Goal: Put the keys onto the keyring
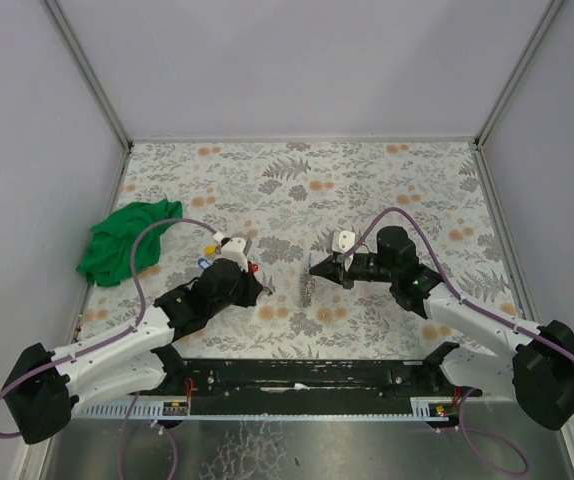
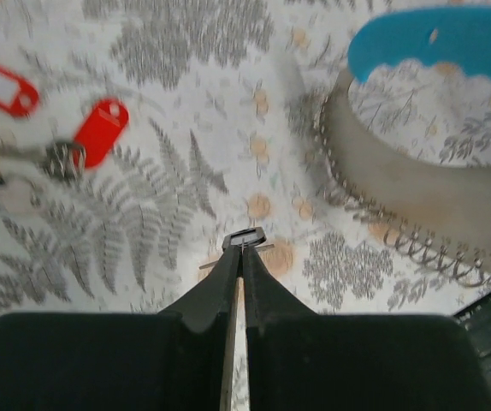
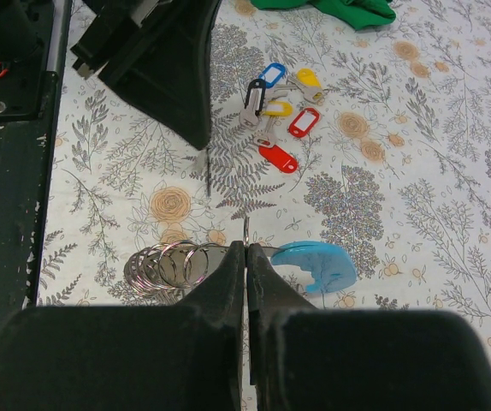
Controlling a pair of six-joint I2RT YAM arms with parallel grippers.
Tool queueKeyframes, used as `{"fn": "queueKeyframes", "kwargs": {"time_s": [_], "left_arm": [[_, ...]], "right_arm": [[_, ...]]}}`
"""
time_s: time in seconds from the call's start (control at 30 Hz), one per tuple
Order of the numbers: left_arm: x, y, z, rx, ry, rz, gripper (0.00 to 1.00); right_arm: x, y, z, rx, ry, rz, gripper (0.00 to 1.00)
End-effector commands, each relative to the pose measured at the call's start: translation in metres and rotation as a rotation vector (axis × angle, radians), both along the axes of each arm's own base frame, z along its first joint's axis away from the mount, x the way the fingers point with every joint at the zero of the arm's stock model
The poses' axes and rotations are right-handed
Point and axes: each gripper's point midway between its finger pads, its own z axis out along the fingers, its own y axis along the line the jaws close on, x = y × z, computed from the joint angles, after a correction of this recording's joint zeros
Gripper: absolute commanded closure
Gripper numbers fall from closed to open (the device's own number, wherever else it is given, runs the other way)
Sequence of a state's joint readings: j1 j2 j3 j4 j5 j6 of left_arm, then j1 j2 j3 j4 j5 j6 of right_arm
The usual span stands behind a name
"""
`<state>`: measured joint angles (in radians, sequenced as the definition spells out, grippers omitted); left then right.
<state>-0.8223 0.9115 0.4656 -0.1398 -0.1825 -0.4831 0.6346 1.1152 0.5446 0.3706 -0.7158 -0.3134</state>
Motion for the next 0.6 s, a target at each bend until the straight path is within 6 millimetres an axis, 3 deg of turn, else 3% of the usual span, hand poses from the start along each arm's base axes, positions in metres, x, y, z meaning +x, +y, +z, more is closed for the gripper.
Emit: {"fn": "queueKeyframes", "kwargs": {"time_s": [0.0,0.1,0.27,0.57], "left_arm": [[-0.03,-0.001,-0.012,-0.041,0.21,0.066,1.0],[-0.031,0.001,-0.019,0.014,0.24,0.064,1.0],[-0.013,0.004,-0.037,0.167,0.23,0.058,1.0],[0.044,-0.001,-0.064,0.256,0.191,0.047,0.97]], "right_arm": [[0.005,0.003,0.026,0.062,-0.068,-0.003,1.0],[0.005,0.004,0.027,0.064,-0.068,-0.001,1.0],[0.005,0.003,0.027,0.064,-0.063,-0.001,1.0],[0.005,0.003,0.026,0.061,-0.063,-0.005,1.0]]}}
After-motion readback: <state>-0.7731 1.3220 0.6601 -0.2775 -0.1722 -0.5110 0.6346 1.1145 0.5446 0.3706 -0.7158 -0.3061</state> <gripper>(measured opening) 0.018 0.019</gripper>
